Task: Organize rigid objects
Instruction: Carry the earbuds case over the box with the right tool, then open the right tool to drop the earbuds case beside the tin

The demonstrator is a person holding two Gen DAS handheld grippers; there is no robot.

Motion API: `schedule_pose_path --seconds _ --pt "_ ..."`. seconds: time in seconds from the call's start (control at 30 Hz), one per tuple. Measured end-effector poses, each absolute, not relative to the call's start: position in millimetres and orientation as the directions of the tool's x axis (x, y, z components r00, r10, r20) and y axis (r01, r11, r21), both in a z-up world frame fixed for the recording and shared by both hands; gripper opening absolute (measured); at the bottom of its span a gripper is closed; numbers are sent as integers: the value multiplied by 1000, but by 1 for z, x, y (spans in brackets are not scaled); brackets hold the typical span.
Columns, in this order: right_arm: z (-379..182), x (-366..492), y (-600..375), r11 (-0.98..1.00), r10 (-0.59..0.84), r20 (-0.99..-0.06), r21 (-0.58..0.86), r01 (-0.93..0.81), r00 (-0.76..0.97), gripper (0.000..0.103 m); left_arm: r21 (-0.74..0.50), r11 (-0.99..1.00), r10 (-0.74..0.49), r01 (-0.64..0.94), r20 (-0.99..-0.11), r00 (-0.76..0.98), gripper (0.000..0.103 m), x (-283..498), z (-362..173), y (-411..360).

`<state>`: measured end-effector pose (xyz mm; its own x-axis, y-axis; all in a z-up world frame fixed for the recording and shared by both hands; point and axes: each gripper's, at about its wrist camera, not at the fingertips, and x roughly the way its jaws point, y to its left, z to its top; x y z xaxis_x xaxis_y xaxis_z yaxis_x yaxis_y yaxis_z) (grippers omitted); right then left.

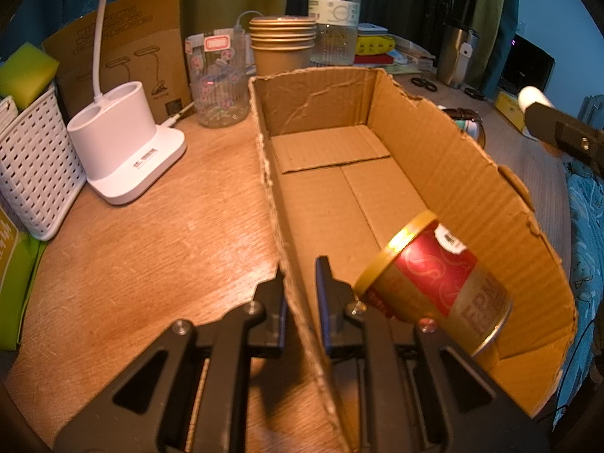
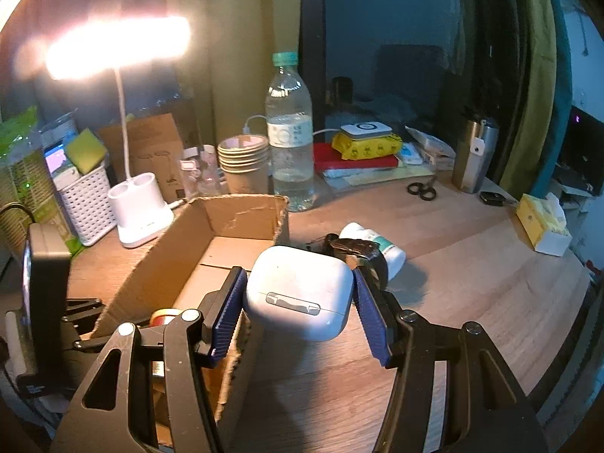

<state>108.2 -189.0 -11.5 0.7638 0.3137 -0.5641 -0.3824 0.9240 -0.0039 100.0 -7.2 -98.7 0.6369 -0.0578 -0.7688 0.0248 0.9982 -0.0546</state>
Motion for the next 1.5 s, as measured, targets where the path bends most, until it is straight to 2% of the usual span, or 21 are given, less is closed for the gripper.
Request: schedule_pose_path --seconds 1.5 --pt "-41 93 -136 848 402 -651 1 -530 644 61 -54 998 -58 25 -769 637 14 100 -99 -7"
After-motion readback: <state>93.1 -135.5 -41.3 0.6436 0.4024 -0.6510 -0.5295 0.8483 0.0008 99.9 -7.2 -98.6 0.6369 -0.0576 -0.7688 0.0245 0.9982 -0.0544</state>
